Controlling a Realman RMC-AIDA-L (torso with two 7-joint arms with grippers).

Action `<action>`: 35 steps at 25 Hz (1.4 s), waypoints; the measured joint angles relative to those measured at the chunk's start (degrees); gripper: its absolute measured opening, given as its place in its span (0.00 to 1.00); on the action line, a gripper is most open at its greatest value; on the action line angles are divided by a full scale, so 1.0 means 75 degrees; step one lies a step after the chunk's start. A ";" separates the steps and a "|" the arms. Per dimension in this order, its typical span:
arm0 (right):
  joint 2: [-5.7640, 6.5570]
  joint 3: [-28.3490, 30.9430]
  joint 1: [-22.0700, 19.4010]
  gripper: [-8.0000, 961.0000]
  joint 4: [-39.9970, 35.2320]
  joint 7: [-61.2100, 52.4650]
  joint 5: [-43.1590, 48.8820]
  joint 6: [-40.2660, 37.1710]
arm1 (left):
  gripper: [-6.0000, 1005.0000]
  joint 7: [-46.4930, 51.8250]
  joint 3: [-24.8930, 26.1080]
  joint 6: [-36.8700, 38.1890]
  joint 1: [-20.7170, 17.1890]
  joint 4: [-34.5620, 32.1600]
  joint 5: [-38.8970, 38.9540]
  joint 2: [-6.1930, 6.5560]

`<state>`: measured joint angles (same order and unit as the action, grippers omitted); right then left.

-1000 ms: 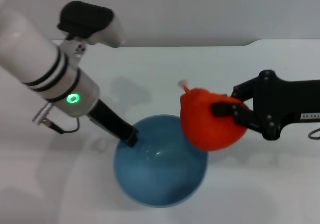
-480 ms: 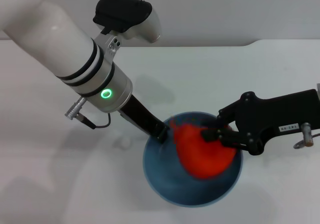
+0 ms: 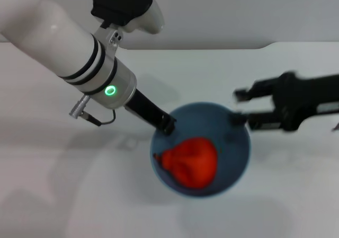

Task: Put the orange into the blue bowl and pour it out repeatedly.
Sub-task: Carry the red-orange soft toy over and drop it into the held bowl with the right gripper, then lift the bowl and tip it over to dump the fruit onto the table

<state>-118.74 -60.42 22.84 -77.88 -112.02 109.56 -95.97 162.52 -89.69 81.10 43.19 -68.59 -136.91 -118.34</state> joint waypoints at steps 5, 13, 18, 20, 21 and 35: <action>0.0045 0.1423 -0.0119 0.51 -0.0126 -0.0932 0.0127 -0.0175 | 0.01 -0.0165 -0.0060 -0.1257 -0.0290 0.0004 -0.0593 0.0016; 0.0093 0.2847 -0.0337 0.56 -0.0053 -0.1867 0.1842 -0.0818 | 0.01 -0.0984 -0.0660 -0.4680 -0.2012 -0.1192 -0.0739 0.0039; 0.0057 0.3146 -0.0573 0.56 0.0011 -0.1943 0.2104 -0.0895 | 0.01 -0.2457 -0.2044 -0.7324 -0.3537 -0.2410 -0.0909 0.0039; 0.0055 0.3235 -0.0604 0.56 0.0042 -0.1949 0.2150 -0.0931 | 0.01 -0.2954 -0.2625 -0.8017 -0.3929 -0.2615 -0.1248 0.0026; 0.0055 0.3260 -0.0611 0.56 0.0053 -0.1949 0.2161 -0.0944 | 0.01 -0.3073 -0.2891 -0.8235 -0.4068 -0.2648 -0.1465 0.0014; 0.0046 0.3321 -0.0577 0.57 0.0393 -0.1959 0.2236 -0.0951 | 0.01 -0.3895 -0.5651 -1.2409 -0.4513 -0.0973 -0.3630 -0.0085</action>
<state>-118.40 -35.51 18.52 -74.93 -126.72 126.33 -103.11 133.31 -132.07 -11.97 9.34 -75.89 -164.13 -118.97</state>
